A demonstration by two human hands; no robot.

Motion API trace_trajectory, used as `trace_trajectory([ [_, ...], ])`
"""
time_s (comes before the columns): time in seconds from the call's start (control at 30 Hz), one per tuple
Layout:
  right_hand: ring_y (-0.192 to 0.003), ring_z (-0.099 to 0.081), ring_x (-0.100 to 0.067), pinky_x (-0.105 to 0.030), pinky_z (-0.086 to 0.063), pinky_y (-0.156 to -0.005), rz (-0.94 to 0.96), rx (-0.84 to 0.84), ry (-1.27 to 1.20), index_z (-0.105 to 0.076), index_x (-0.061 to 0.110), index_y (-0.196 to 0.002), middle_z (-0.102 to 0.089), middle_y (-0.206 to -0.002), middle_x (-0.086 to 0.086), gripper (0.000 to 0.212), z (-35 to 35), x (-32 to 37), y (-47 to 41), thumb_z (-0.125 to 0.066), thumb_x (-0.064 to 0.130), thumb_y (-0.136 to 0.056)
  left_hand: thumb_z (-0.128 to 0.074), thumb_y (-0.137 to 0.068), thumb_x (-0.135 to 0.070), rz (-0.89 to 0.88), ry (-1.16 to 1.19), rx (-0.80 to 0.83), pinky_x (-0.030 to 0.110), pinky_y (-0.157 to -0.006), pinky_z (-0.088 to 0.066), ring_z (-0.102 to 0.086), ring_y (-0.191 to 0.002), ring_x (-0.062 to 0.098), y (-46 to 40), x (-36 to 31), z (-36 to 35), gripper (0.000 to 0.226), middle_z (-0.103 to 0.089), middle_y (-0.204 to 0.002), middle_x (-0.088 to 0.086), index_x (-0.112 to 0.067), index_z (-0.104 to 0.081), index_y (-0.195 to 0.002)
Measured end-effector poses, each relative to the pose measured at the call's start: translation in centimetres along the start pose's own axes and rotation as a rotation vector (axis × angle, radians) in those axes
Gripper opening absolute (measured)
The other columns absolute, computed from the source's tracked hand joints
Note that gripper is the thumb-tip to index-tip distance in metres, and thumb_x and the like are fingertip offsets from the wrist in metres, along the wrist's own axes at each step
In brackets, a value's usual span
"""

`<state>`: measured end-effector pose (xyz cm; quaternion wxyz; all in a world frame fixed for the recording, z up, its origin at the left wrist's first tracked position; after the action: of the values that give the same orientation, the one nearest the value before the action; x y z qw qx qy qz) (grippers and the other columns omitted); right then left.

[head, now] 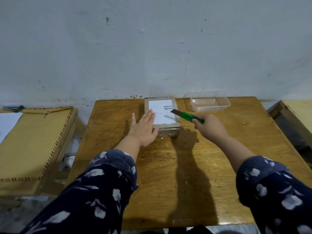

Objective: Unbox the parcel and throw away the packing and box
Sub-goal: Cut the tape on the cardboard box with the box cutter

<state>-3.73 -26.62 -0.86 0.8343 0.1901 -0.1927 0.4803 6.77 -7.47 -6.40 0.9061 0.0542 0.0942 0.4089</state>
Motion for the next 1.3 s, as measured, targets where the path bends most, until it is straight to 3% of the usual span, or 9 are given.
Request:
trace_trajectory([
  [0.2,-0.070,-0.054,-0.013,-0.023,-0.045,-0.061,-0.215,0.112,-0.488,-0.047,0.028,-0.138,-0.069,-0.098,-0.003,0.048,-0.7,-1.4,-0.6,-0.050,0.008,-0.094,-0.013,-0.101,-0.043,-0.018,0.024,-0.064,0.050,-0.119,0.009,0.008,-0.149,0.013,-1.1,-3.1,0.2,0.062,0.004,-0.163,0.001,-0.015,0.000,-0.154],
  [0.33,-0.063,-0.049,-0.016,-0.025,-0.043,-0.060,-0.279,0.106,-0.659,-0.050,0.023,-0.135,-0.065,-0.088,-0.009,0.041,-1.0,-1.8,-1.0,-0.050,0.016,-0.095,-0.009,-0.100,-0.051,0.037,0.045,-0.085,0.048,-0.118,0.009,0.011,-0.148,0.013,-2.7,-4.0,0.1,0.065,0.006,-0.163,0.000,-0.016,0.001,-0.154],
  [0.5,-0.070,-0.052,-0.016,-0.026,-0.045,-0.065,-0.329,0.146,-0.680,-0.050,0.027,-0.135,-0.067,-0.089,-0.003,0.043,-2.2,-2.4,-2.4,-0.047,0.009,-0.096,-0.008,-0.099,-0.054,0.130,0.084,-0.077,0.046,-0.116,0.011,0.012,-0.148,0.015,-4.5,-3.0,-0.1,0.067,0.009,-0.162,0.001,-0.017,0.002,-0.154],
  [0.63,-0.092,-0.057,-0.020,-0.037,-0.047,-0.087,-0.366,0.228,-0.724,-0.038,0.037,-0.141,-0.067,-0.109,-0.004,0.059,-3.7,-3.0,-3.9,-0.039,0.000,-0.095,-0.007,-0.098,-0.056,0.145,0.026,-0.099,0.047,-0.116,0.012,0.013,-0.148,0.016,-4.8,-2.7,-0.5,0.069,0.010,-0.162,0.000,-0.018,0.001,-0.154],
  [0.77,-0.089,-0.053,-0.021,-0.036,-0.043,-0.074,-0.388,0.221,-0.666,-0.036,0.037,-0.142,-0.058,-0.111,-0.007,0.056,-4.7,-2.5,-5.2,-0.035,0.007,-0.095,-0.007,-0.097,-0.057,0.134,0.003,-0.110,0.046,-0.117,0.011,0.013,-0.148,0.014,-5.0,-2.2,-0.6,0.069,0.010,-0.162,-0.001,-0.019,0.002,-0.154],
  [0.83,-0.086,-0.050,-0.020,-0.038,-0.043,-0.078,-0.390,0.210,-0.673,-0.036,0.033,-0.143,-0.054,-0.104,-0.003,0.054,-5.1,-2.1,-5.7,-0.032,0.005,-0.096,-0.008,-0.097,-0.057,0.120,0.003,-0.105,0.047,-0.118,0.010,0.013,-0.148,0.013,-5.0,-1.5,-0.4,0.068,0.010,-0.162,-0.002,-0.020,0.002,-0.154],
  [0.97,-0.093,-0.050,-0.021,-0.042,-0.046,-0.088,-0.375,0.246,-0.710,-0.034,0.034,-0.144,-0.046,-0.129,-0.007,0.061,-6.3,-1.2,-6.2,-0.032,-0.001,-0.095,-0.012,-0.099,-0.054,0.066,0.013,-0.090,0.046,-0.119,0.010,0.012,-0.148,0.009,-4.5,-0.1,-0.1,0.066,0.009,-0.162,-0.005,-0.021,0.001,-0.155],
  [1.17,-0.084,-0.051,-0.014,-0.022,-0.040,-0.058,-0.320,0.104,-0.636,-0.042,0.026,-0.140,-0.051,-0.137,-0.010,0.052,-7.0,-0.2,-6.4,-0.053,0.008,-0.093,-0.016,-0.100,-0.052,-0.011,0.004,-0.070,0.047,-0.120,0.008,0.012,-0.148,0.009,-2.7,1.3,0.1,0.065,0.009,-0.162,-0.006,-0.022,0.002,-0.154],
  [1.3,-0.086,-0.059,-0.018,-0.025,-0.050,-0.061,-0.302,-0.063,-0.446,-0.049,0.017,-0.136,-0.060,-0.129,-0.009,0.048,-7.3,-0.5,-6.4,-0.060,0.012,-0.089,-0.016,-0.100,-0.053,-0.019,0.004,-0.069,0.047,-0.120,0.007,0.012,-0.148,0.009,-1.2,2.2,-0.1,0.066,0.008,-0.162,-0.007,-0.022,0.003,-0.154],
])
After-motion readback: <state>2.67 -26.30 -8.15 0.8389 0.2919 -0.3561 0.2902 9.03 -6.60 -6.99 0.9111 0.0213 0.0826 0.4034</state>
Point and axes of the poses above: each hand's wrist, its own y-axis away from the middle knuckle, its own z-axis out of the back of the hand, x = y × z, the point moved 7 cm from there along -y, towards the middle knuckle
